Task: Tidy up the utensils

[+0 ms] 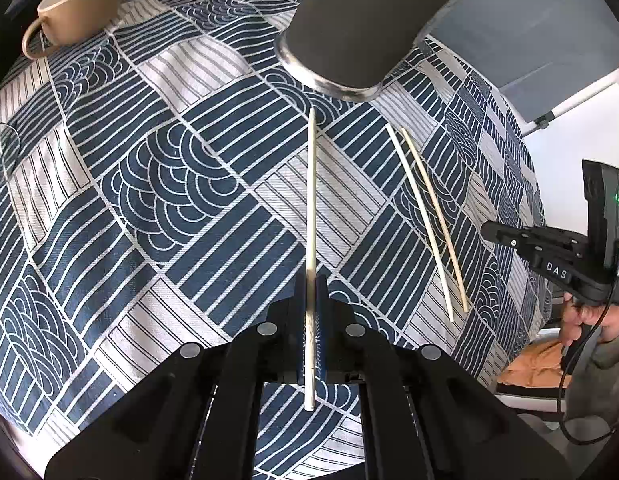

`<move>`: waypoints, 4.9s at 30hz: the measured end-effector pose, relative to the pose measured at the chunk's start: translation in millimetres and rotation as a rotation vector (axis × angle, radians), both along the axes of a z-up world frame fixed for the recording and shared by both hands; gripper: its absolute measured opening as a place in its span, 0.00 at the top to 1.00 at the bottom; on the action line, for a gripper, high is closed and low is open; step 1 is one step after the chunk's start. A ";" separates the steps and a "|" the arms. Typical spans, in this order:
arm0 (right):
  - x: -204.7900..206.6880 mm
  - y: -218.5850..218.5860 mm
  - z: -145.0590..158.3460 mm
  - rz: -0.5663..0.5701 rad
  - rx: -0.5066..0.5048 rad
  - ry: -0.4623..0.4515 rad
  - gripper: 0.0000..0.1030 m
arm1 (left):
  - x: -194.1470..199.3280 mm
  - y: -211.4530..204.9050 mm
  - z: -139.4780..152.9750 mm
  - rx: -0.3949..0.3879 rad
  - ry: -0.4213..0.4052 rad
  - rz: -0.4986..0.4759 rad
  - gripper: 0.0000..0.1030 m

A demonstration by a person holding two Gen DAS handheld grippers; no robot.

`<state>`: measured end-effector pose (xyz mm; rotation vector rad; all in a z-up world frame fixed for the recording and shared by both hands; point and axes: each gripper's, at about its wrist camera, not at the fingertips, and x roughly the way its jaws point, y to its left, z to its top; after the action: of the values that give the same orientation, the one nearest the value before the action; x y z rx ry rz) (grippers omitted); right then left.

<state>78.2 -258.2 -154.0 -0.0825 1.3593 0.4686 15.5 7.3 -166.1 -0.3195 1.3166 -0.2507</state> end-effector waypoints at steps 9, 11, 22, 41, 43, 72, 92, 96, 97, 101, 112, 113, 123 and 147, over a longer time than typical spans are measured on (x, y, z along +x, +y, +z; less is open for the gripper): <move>1.5 25.4 -1.2 0.014 -0.023 0.009 0.95 | 4.3 1.2 -13.5 0.033 0.047 -0.056 0.92; 2.0 28.9 -5.0 0.013 -0.045 0.017 0.95 | 3.8 -2.5 -12.3 0.060 0.039 -0.086 0.91; 7.2 45.6 -16.3 0.000 -0.073 0.040 0.87 | 7.6 -2.5 -11.8 0.005 0.043 -0.110 0.74; 12.6 71.0 -17.2 0.039 -0.182 -0.007 0.78 | 25.7 2.7 -9.4 0.132 0.014 -0.115 0.78; 14.1 72.6 -17.7 0.040 -0.183 -0.011 0.78 | 25.3 -1.5 -9.1 0.162 0.003 -0.137 0.78; 9.5 17.7 -7.1 -0.101 -0.038 -0.015 0.97 | 30.2 8.7 -11.3 0.162 0.015 -0.164 0.95; 9.7 54.0 -13.6 -0.044 -0.027 -0.026 0.77 | 19.4 -7.4 -9.5 0.298 -0.065 -0.223 0.93; 5.2 59.3 -14.9 -0.017 -0.050 -0.043 0.77 | 18.9 -7.5 -9.3 0.296 -0.067 -0.222 0.93; 4.3 62.3 -14.9 -0.006 -0.064 -0.051 0.77 | 18.8 -7.3 -9.3 0.296 -0.067 -0.222 0.93; 1.0 75.2 -15.8 0.034 -0.140 -0.073 0.77 | 18.9 -8.6 -9.0 0.302 -0.068 -0.221 0.93; -0.4 58.2 -16.3 -0.028 -0.134 -0.026 0.96 | 16.3 -6.7 -9.6 0.277 -0.079 -0.205 0.95; 1.1 50.4 -16.5 -0.058 -0.111 -0.002 0.96 | 17.1 -3.4 -9.7 0.254 -0.066 -0.189 0.95; 6.4 1.9 26.2 -0.165 0.090 -0.029 0.96 | 21.0 31.0 11.8 0.096 -0.001 -0.084 0.96; 125.0 56.1 200.5 -0.024 0.365 -0.369 0.95 | 149.7 12.8 193.4 0.050 -0.482 -0.070 0.95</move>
<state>203.2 -202.2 46.5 0.1417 0.8982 0.6400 165.3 20.1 27.3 -0.1564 0.8572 -0.3304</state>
